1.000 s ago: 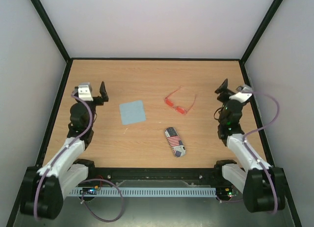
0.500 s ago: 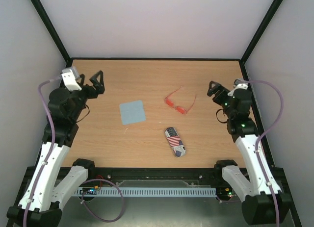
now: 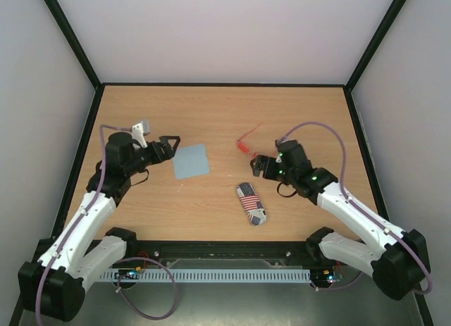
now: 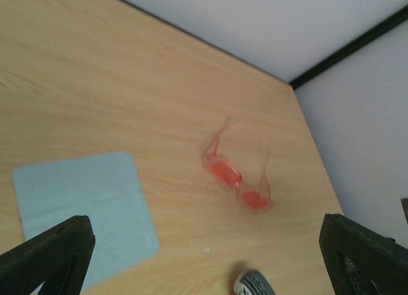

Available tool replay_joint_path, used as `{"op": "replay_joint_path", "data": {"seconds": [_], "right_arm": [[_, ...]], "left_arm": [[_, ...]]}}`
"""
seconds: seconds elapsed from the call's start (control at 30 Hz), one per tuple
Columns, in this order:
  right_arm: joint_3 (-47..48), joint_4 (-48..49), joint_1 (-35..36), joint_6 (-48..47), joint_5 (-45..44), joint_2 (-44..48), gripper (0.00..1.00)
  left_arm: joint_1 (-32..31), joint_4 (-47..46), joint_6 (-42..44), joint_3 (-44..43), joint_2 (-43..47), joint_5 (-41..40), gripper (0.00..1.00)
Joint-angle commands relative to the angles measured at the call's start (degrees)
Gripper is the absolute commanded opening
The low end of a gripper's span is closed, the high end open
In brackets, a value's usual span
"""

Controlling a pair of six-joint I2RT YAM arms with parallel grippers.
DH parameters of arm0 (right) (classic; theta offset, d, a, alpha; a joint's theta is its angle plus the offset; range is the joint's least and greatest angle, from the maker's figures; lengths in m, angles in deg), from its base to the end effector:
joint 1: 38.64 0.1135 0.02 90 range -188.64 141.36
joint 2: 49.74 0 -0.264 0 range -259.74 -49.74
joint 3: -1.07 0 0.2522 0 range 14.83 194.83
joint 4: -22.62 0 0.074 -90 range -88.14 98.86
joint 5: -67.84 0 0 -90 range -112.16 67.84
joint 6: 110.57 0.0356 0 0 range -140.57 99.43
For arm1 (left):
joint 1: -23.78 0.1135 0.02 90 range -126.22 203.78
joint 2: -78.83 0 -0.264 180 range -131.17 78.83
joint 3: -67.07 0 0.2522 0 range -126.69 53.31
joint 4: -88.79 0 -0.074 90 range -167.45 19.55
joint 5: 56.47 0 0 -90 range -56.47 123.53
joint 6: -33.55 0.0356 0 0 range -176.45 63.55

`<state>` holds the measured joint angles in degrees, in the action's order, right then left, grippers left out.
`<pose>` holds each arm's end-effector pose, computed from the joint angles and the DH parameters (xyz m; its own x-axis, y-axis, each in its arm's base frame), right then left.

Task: Organize the sunglasses
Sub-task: Pick up the sunglasses case from the center of the board.

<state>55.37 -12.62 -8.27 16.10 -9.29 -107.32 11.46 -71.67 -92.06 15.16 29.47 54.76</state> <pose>0.1817 0.1157 0.2542 -0.8151 0.1971 -0.5447 -0.1950 0.7920 0.5785 0.1951 -0.0558 0.2937 -0.5449 -0.4365 -0.7159 0.2705 0.7166 -0.6429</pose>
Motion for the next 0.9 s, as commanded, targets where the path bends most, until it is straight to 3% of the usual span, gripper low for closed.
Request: {"op": "replay_joint_path", "data": {"seconds": [0.0,0.07,0.2,0.5,0.87], "right_arm": [[1.21,-6.23,9.86,2.77,-12.48,-2.92,0.99],[1.55,-8.41,12.16,4.49,-16.59,-4.12,0.99],[-1.74,-7.46,12.33,6.59,-15.83,-3.48,0.99],[-7.56,-4.46,16.98,12.33,-11.83,-1.15,0.99],[2.43,-8.41,24.67,6.26,-14.29,-17.59,0.85]], "left_arm": [[-5.16,2.80,-0.35,1.05,-3.60,0.17,0.99],[-8.32,4.96,0.59,0.86,-5.84,-1.87,1.00],[-12.92,6.65,-0.54,2.27,-7.72,-1.26,0.99],[-21.91,4.61,-9.64,11.37,-1.63,-7.34,0.99],[-22.36,3.99,-8.48,14.61,-2.22,-6.77,1.00]]}}
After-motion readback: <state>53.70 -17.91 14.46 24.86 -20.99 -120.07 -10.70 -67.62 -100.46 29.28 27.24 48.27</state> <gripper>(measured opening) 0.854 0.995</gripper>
